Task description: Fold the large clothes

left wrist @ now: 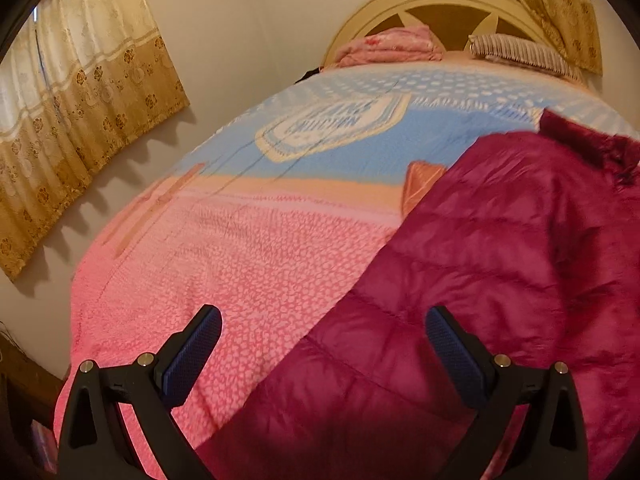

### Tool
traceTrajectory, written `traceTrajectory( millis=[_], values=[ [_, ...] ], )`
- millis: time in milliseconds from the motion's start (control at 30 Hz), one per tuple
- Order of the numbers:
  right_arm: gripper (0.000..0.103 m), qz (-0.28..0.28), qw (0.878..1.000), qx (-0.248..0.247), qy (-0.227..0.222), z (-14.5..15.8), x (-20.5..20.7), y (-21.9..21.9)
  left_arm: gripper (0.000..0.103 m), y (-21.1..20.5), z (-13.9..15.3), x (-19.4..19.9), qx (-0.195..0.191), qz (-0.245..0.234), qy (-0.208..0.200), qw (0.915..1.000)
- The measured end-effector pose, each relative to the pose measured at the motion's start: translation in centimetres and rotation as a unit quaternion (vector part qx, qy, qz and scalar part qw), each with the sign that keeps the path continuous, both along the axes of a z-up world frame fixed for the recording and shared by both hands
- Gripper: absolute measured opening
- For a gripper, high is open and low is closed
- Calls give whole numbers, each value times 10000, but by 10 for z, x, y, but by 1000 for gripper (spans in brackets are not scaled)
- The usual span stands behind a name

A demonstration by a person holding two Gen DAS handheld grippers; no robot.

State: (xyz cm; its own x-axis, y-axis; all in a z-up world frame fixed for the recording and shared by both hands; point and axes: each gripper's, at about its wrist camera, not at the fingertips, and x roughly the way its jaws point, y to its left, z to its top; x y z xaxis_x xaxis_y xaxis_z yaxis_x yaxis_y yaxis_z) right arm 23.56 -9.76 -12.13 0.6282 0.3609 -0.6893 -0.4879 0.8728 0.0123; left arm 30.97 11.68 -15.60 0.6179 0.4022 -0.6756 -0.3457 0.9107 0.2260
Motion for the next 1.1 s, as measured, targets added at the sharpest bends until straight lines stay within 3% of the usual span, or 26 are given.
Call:
traceTrajectory(
  millis=[167, 233, 300, 467, 633, 733, 833, 900, 967, 1100],
  values=[
    [67, -148, 9996, -155, -171, 2, -22, -28, 102, -37, 37, -11, -130, -303, -396, 9987],
    [52, -507, 9984, -192, -135, 1, -15, -55, 102, -61, 48, -9, -208, -526, -476, 9973],
    [44, -937, 9952, -268, 5, -3, -1, -84, 102, -93, 54, -2, -345, -757, -458, 9955],
    [44, -2016, 9791, -259, 111, -7, 35, -163, 102, -164, 53, 18, -541, -1086, -468, 9915],
    [44, -2976, 9545, 17, 216, -12, 84, -232, 102, -232, 38, 55, -17, -1200, -416, 9919],
    [44, -3339, 9421, 270, 167, -15, 112, -259, 102, -245, 14, 82, 573, -921, -193, 9939],
    [40, -3215, 9456, 389, 315, -26, 136, -262, 102, -238, -13, 100, 833, -719, 99, 9939],
    [37, -3106, 9490, 124, 529, -44, 151, -256, 102, -227, -30, 108, 798, -611, 266, 9946],
    [37, -3150, 9461, 159, 732, -63, 151, -258, 102, -219, -40, 111, 648, -573, 376, 9955],
    [37, -3153, 9461, 225, 708, -67, 149, -261, 102, -215, -51, 118, 488, -583, 468, 9960]
  ],
)
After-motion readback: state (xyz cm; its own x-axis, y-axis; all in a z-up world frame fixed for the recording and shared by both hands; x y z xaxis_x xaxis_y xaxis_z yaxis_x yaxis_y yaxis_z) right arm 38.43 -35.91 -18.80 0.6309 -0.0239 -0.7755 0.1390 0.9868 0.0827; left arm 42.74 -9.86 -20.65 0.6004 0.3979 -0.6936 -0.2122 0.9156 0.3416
